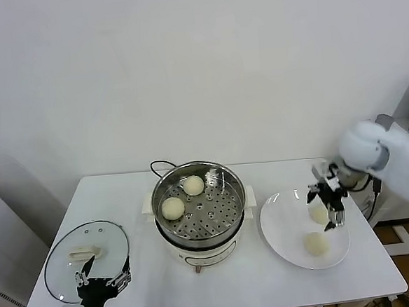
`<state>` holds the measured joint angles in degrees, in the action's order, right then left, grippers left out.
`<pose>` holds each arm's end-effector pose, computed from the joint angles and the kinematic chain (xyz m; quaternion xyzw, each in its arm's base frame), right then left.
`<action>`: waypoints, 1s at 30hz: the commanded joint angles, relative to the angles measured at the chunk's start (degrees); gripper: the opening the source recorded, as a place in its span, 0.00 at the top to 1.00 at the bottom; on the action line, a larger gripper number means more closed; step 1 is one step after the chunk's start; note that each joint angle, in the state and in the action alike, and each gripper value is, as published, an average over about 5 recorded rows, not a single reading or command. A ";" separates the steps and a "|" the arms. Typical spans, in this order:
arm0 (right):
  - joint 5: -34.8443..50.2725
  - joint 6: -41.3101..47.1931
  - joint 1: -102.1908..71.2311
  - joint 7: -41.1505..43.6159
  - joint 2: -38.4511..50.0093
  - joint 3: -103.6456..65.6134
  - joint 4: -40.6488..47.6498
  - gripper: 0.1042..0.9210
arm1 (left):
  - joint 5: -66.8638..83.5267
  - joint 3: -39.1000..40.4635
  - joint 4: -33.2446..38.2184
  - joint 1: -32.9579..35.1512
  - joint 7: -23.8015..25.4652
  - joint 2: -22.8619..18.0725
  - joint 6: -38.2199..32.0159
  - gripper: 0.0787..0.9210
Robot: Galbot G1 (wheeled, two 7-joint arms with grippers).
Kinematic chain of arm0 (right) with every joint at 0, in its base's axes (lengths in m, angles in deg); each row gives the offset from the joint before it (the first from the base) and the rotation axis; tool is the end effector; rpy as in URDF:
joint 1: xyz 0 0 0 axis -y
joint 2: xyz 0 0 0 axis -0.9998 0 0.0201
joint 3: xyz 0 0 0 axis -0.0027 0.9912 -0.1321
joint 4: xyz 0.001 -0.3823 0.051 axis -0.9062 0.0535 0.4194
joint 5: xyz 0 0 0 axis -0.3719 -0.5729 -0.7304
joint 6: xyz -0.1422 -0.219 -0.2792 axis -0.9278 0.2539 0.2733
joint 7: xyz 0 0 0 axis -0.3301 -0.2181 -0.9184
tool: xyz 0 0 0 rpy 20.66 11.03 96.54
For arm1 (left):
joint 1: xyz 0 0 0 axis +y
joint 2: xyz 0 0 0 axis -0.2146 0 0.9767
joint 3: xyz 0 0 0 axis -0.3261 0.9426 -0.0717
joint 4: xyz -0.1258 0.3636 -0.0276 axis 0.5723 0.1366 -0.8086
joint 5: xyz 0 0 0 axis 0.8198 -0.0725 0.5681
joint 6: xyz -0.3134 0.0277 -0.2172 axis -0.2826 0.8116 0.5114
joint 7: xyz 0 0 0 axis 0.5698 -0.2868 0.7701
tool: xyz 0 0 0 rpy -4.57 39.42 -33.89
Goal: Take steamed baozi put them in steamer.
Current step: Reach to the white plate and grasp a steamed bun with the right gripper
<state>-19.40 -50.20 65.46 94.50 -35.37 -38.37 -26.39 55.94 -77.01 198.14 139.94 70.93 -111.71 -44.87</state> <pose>0.5030 -0.1787 -0.1359 0.5396 -0.4904 0.5275 0.4360 0.1412 0.0510 -0.2861 0.0035 -0.9802 -0.0625 0.1877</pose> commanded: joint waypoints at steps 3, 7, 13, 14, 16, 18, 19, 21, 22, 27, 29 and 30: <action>-10.05 -2.68 -18.14 -1.55 -2.41 -14.14 5.63 0.12 | -0.01 -0.06 -0.92 0.29 0.10 -0.52 0.17 0.12; -10.95 -2.73 -20.21 -2.12 -3.87 -16.23 7.01 0.12 | -0.02 -0.10 -1.55 0.02 0.15 -0.18 0.26 0.12; -12.14 -2.72 -21.65 -3.32 -6.12 -19.30 9.14 0.12 | 0.00 -0.13 -2.43 -0.51 0.20 0.20 0.39 0.12; -12.24 -2.72 -21.61 -3.41 -6.29 -19.35 9.36 0.12 | 0.04 -0.14 -2.53 -0.59 0.22 0.25 0.42 0.12; -12.28 -2.61 -21.59 -3.52 -6.58 -19.36 9.63 0.12 | 0.27 -0.19 -2.65 -0.74 0.25 0.33 0.54 0.12; -12.19 -2.44 -21.71 -3.61 -6.80 -19.34 9.73 0.12 | 0.47 -0.25 -2.72 -0.83 0.27 0.38 0.64 0.12; -12.17 -2.35 -21.81 -3.63 -6.91 -19.34 9.73 0.12 | 0.55 -0.28 -2.75 -0.86 0.28 0.40 0.68 0.12; -12.19 -2.22 -22.03 -3.65 -7.14 -19.35 9.74 0.12 | 0.60 -0.33 -2.82 -0.93 0.31 0.44 0.70 0.12; -12.23 -2.18 -22.15 -3.72 -7.28 -19.35 9.79 0.12 | 0.63 -0.37 -2.87 -0.97 0.32 0.45 0.71 0.12; -12.89 -2.22 -22.72 -4.42 -8.02 -19.51 10.52 0.12 | 0.73 -0.56 -3.05 -1.13 0.31 0.44 0.77 0.12; -13.19 -2.30 -23.12 -4.51 -8.14 -19.67 10.62 0.12 | 0.75 -0.56 -3.05 -1.13 0.32 0.45 0.80 0.12; -13.28 -2.33 -23.35 -4.56 -8.18 -19.80 10.64 0.12 | 0.76 -0.56 -3.07 -1.15 0.32 0.45 0.81 0.12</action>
<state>-31.39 -52.30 43.98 90.48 -42.69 -56.62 -16.78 56.55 -77.57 195.25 138.77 71.25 -111.70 -44.13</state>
